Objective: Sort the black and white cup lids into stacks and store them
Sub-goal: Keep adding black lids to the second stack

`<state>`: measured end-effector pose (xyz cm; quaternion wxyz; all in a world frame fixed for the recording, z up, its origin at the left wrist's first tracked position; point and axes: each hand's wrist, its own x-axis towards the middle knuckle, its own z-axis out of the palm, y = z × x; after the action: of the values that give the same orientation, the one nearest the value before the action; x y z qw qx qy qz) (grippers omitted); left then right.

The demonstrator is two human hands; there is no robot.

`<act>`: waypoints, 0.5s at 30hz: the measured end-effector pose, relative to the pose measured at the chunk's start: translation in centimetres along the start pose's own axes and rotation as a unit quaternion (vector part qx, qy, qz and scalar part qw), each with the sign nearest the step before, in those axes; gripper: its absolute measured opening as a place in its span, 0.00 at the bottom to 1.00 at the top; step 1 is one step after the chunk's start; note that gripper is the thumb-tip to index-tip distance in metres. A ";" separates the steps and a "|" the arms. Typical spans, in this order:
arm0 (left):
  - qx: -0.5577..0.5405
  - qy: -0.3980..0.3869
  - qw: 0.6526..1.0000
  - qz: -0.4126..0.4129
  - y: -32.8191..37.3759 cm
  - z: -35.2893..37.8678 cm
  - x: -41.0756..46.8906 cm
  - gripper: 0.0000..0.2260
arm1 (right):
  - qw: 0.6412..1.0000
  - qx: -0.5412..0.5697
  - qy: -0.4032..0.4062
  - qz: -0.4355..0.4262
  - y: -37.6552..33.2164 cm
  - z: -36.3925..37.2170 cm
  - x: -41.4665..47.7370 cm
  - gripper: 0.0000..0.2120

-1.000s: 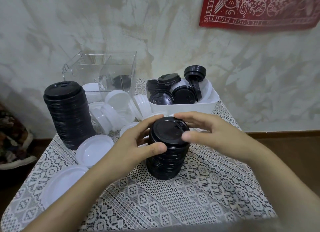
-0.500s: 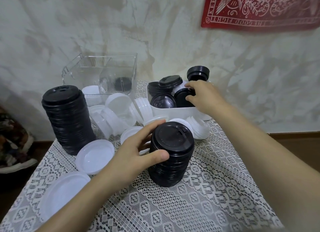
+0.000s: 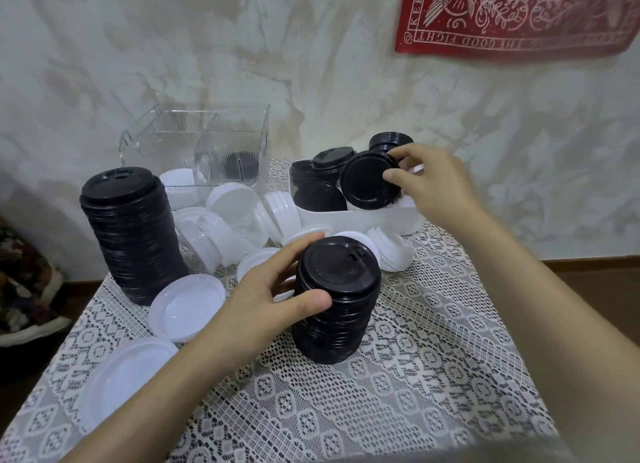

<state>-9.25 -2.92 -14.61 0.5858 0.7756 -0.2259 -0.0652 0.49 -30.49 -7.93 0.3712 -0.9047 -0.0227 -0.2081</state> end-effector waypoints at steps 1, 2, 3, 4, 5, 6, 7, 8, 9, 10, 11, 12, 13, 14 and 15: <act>0.001 0.000 1.000 0.001 0.0 0.0 0.0 0.34 | 0.999 0.052 0.002 0.007 -0.2 -0.4 -0.4 0.10; 0.002 0.000 1.000 0.001 0.0 0.0 0.0 0.34 | 0.995 0.101 0.000 0.016 -0.4 -0.8 -0.9 0.11; 0.003 0.000 1.000 0.002 0.0 0.1 0.0 0.34 | 0.989 0.144 -0.009 0.022 -0.8 -1.2 -1.4 0.12; 0.003 0.001 1.000 0.002 0.0 0.1 0.0 0.35 | 0.983 0.181 -0.024 0.029 -1.3 -1.7 -2.1 0.13; 0.002 0.001 1.000 0.003 -0.1 0.1 0.0 0.35 | 0.976 0.212 -0.046 0.034 -1.8 -2.1 -2.9 0.14; 0.001 0.001 1.000 0.004 -0.1 0.1 0.0 0.35 | 0.968 0.237 -0.072 0.038 -2.4 -2.6 -3.8 0.13; 0.000 0.000 1.000 0.006 0.0 0.1 0.0 0.35 | 0.961 0.256 -0.101 0.039 -2.8 -2.9 -4.6 0.12; -0.001 -0.002 1.000 0.009 0.0 0.1 0.0 0.35 | 0.953 0.270 -0.131 0.042 -3.2 -3.2 -5.5 0.11; -0.001 -0.005 1.000 0.015 0.0 0.2 0.0 0.35 | 0.946 0.279 -0.160 0.047 -3.5 -3.3 -6.2 0.10; -0.001 -0.007 1.000 0.021 0.0 0.2 0.0 0.34 | 0.940 0.280 -0.187 0.050 -3.6 -3.4 -6.9 0.10; -0.002 -0.009 1.000 0.026 0.0 0.2 0.0 0.33 | 0.939 0.271 -0.208 0.048 -3.7 -3.3 -7.4 0.09; -0.002 -0.010 1.000 0.030 0.1 0.3 0.0 0.33 | 0.941 0.253 -0.221 0.043 -3.7 -3.1 -7.8 0.08; -0.003 -0.010 0.999 0.032 0.1 0.3 0.0 0.33 | 0.946 0.232 -0.226 0.035 -3.8 -2.9 -8.1 0.08; -0.004 -0.010 0.999 0.034 0.1 0.3 0.0 0.33 | 0.950 0.214 -0.224 0.031 -3.8 -2.6 -8.4 0.07; -0.003 -0.010 0.999 0.035 0.1 0.3 0.1 0.33 | 0.954 0.203 -0.220 0.030 -3.8 -2.3 -8.6 0.07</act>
<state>-9.35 -3.28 -14.57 0.5880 0.7644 -0.2590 -0.0534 -8.93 -28.31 -7.34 0.5386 -0.8340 -0.1182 0.0169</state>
